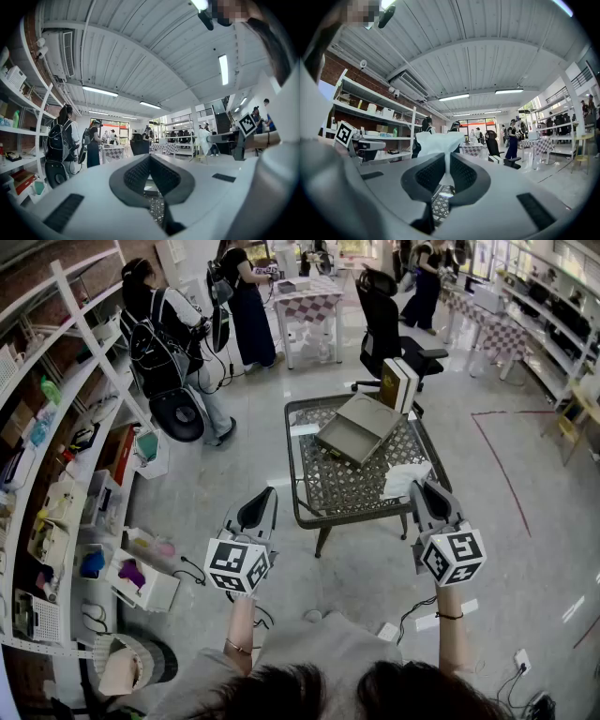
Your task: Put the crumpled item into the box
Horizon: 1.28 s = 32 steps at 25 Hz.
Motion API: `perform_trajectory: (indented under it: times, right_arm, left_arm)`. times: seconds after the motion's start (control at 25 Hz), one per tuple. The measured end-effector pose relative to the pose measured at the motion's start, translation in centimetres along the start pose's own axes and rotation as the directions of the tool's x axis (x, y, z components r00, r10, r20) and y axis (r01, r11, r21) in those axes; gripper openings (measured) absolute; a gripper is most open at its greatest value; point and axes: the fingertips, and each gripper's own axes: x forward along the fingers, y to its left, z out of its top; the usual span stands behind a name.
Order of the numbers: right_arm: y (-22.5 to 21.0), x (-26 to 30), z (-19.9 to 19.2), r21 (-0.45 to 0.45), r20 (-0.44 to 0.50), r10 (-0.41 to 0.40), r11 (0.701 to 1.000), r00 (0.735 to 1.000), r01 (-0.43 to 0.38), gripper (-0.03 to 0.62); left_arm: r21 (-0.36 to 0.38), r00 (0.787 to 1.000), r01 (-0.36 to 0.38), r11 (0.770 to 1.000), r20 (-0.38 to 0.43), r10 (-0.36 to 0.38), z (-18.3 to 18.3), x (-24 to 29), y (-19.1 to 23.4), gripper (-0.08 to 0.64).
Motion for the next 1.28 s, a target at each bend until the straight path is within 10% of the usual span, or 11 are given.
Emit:
perform_trajectory:
  times: [1.28]
  right_arm:
    - [-1.2,2.7,-1.0,0.071,-0.001,0.005,0.997,1.000,-0.005,0.051]
  left_arm:
    - [-0.028,0.998,-0.028,0.999,-0.049,0.026,-1.6,0.9,1.0,0.017]
